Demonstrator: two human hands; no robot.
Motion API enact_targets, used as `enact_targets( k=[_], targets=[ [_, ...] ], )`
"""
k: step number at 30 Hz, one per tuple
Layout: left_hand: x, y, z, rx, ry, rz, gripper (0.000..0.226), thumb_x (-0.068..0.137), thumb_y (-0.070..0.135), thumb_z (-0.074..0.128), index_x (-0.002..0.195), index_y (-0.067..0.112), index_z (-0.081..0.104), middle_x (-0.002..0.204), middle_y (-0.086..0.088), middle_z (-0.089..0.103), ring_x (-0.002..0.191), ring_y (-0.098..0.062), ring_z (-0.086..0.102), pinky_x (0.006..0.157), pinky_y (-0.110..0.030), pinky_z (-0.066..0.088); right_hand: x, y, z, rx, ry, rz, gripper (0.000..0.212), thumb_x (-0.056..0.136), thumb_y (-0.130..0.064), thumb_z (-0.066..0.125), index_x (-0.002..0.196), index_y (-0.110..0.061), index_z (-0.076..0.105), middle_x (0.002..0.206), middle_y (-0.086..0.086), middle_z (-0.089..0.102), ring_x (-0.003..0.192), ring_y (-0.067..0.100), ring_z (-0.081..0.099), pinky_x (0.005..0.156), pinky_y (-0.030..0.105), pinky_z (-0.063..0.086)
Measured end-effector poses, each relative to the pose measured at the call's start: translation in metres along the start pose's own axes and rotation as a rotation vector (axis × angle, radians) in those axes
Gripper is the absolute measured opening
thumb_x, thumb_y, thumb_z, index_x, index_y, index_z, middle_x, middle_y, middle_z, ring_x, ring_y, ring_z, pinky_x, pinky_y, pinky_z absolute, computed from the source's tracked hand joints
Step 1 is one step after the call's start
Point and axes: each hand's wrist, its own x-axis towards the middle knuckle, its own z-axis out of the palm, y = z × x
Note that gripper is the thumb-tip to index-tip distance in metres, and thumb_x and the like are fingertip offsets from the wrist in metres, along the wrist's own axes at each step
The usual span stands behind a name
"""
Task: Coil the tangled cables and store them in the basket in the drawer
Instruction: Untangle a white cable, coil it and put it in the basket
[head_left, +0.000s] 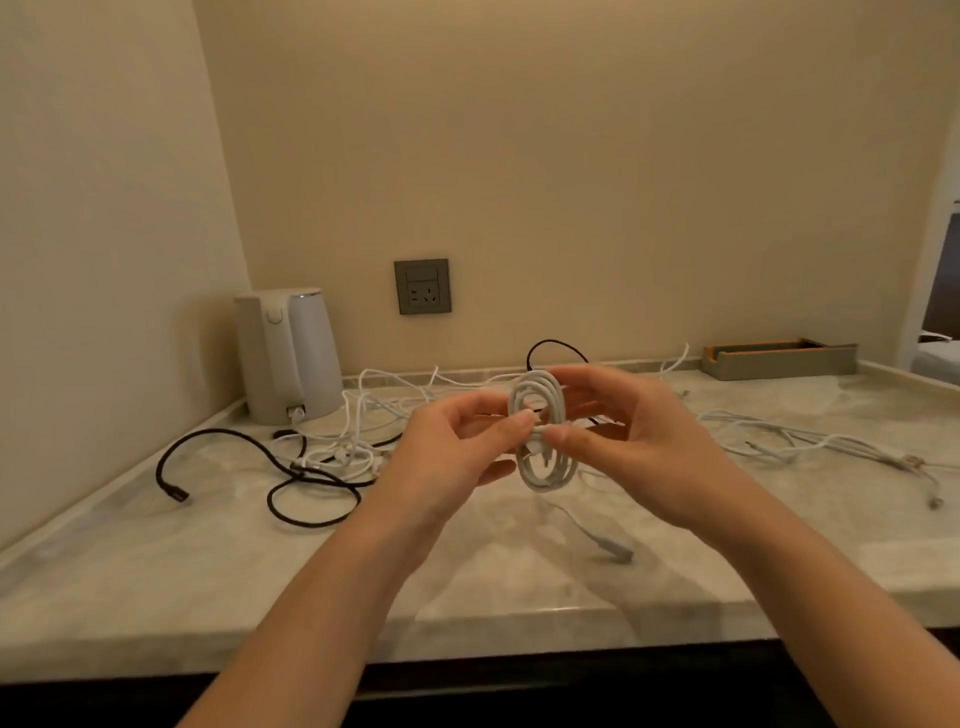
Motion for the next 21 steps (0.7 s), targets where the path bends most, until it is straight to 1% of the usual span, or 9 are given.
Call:
enact_targets(
  k=[2,4,6,8,9,12,15,17,21],
  targets=[
    [-0.017,0.002,0.009,-0.001,-0.034,-0.011,0.014,0.084,0.02,0.066,0.095,0.013,0.071,0.088,-0.002,0.074,0.085,-0.014,0.07,0.085,-0.034,0.053,-0.022,-0.008,-0.01,0.022,-0.023,-0.007,0.036,0.081,-0.018,0.07,0.115,-0.026,0.062,0.102,-0.007,0.069,0.096,0.006,0.065,0.085,0.029,0.055],
    [-0.031,0.002,0.017,-0.003,-0.072,-0.016,0.016,0.083,0.022,0.066,0.095,0.012,0.071,0.085,-0.001,0.074,0.08,-0.01,0.069,0.078,-0.031,0.053,-0.044,-0.012,-0.017,0.042,-0.03,-0.013,0.036,0.082,-0.015,0.07,0.113,-0.03,0.062,0.102,-0.006,0.069,0.097,0.009,0.065,0.085,0.03,0.054],
    [-0.046,0.002,0.028,-0.01,-0.126,-0.029,0.027,0.075,0.027,0.067,0.097,0.011,0.071,0.086,-0.001,0.074,0.08,-0.009,0.068,0.074,-0.027,0.053,-0.066,-0.014,-0.025,0.048,-0.02,0.0,0.036,0.083,-0.014,0.07,0.111,-0.033,0.061,0.103,-0.007,0.069,0.097,0.011,0.065,0.085,0.031,0.055],
    [-0.052,0.0,0.031,-0.007,-0.166,-0.02,0.033,0.067,0.03,0.067,0.096,0.014,0.071,0.088,-0.001,0.075,0.083,-0.009,0.069,0.074,-0.024,0.055,-0.075,-0.013,-0.027,0.038,-0.012,-0.012,0.036,0.083,-0.014,0.07,0.113,-0.032,0.061,0.104,-0.007,0.069,0.098,0.01,0.064,0.084,0.032,0.055],
    [-0.068,-0.01,0.05,-0.016,-0.207,-0.071,0.032,0.066,0.029,0.067,0.096,0.016,0.071,0.089,-0.001,0.075,0.085,-0.01,0.07,0.075,-0.023,0.056,-0.103,-0.01,-0.033,0.027,-0.006,0.05,0.038,0.083,-0.014,0.07,0.115,-0.031,0.06,0.105,-0.007,0.068,0.099,0.01,0.064,0.084,0.032,0.055],
    [-0.082,-0.024,0.063,-0.031,-0.231,-0.107,0.02,0.075,0.017,0.068,0.096,0.017,0.07,0.09,-0.003,0.075,0.087,-0.012,0.071,0.076,-0.022,0.057,-0.128,-0.002,-0.04,0.007,0.006,0.096,0.044,0.082,-0.012,0.07,0.121,-0.03,0.057,0.107,-0.006,0.065,0.099,0.01,0.063,0.085,0.029,0.054],
    [-0.103,-0.049,0.093,-0.062,-0.27,-0.201,0.013,0.083,0.007,0.065,0.093,0.016,0.069,0.086,-0.003,0.075,0.08,-0.008,0.07,0.07,-0.017,0.054,-0.17,0.013,-0.047,0.033,0.04,0.189,0.045,0.08,-0.011,0.071,0.12,-0.025,0.058,0.107,0.001,0.065,0.098,0.013,0.064,0.086,0.025,0.052],
    [-0.114,-0.063,0.111,-0.062,-0.286,-0.233,0.012,0.084,0.006,0.065,0.091,0.015,0.069,0.085,-0.004,0.075,0.079,-0.008,0.07,0.069,-0.016,0.054,-0.194,0.024,-0.05,0.057,0.078,0.239,0.042,0.08,-0.006,0.072,0.116,-0.024,0.06,0.107,0.002,0.067,0.097,0.014,0.066,0.085,0.024,0.053],
    [-0.131,-0.091,0.143,-0.054,-0.312,-0.289,0.011,0.084,0.007,0.066,0.092,0.014,0.069,0.087,-0.007,0.075,0.08,-0.01,0.07,0.071,-0.017,0.055,-0.24,0.042,-0.056,0.057,0.12,0.324,0.037,0.081,-0.006,0.07,0.107,-0.03,0.061,0.101,-0.005,0.069,0.094,0.009,0.066,0.082,0.022,0.053]
  ],
)
